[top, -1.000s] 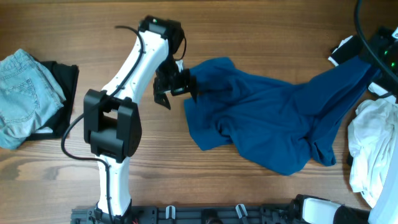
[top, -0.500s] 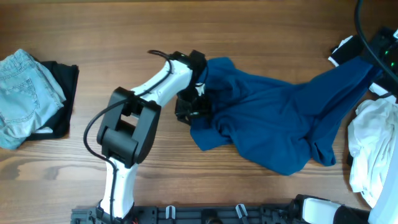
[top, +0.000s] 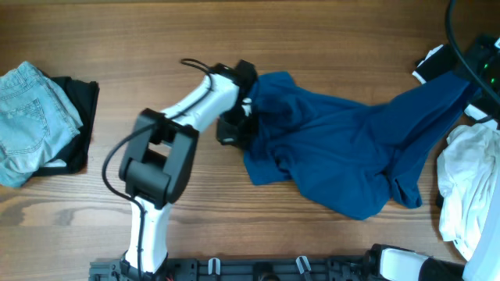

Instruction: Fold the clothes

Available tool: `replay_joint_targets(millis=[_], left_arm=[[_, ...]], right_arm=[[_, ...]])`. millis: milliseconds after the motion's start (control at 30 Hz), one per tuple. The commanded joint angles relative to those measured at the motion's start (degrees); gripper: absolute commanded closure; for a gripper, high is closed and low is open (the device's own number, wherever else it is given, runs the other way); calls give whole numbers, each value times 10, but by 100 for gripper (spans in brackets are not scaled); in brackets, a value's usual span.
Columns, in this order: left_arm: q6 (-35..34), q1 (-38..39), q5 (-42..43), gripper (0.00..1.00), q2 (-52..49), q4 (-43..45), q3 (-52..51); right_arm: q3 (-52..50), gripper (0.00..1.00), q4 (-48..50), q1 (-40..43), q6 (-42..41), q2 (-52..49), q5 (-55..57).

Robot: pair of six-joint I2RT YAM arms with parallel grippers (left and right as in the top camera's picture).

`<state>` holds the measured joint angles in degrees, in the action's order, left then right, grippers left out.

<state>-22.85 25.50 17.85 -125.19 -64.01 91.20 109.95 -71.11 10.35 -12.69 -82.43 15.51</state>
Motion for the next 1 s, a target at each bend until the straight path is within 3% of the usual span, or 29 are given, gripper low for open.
replay_joint_targets(millis=[0,100,200,333,400,467,500,533,600,633,800,967], left_arm=[[1,-93,-69,96,27,21,63],[0,-181,-81,96,34,75,136],[-21,-240,-79,96,34,81,191],[-36,-311,22,96,34,73,250],[-32,-321,92,96,35,23,251],[1,-311,104,94,33,-60,249],[19,-300,104,92,33,-95,244],[29,-287,104,78,33,-127,237],[43,-249,104,31,33,-170,214],[47,-228,103,21,33,-173,200],[30,-125,102,15,33,-114,99],[-33,-32,95,15,33,40,-25]], right_arm=[[3,96,21,2,-16,6,-12],[3,96,78,2,-29,2,-90],[3,96,94,2,-64,0,-96],[3,96,88,2,-69,-8,-101],[3,96,78,2,-68,-15,-100],[3,96,72,2,-68,-21,-98],[3,96,71,2,-67,-23,-98],[3,96,71,2,-66,-24,-98],[3,96,72,2,-67,-24,-98],[3,96,72,2,-67,-24,-98],[3,96,63,2,-53,-24,-97],[3,96,57,2,-52,-24,-91]])
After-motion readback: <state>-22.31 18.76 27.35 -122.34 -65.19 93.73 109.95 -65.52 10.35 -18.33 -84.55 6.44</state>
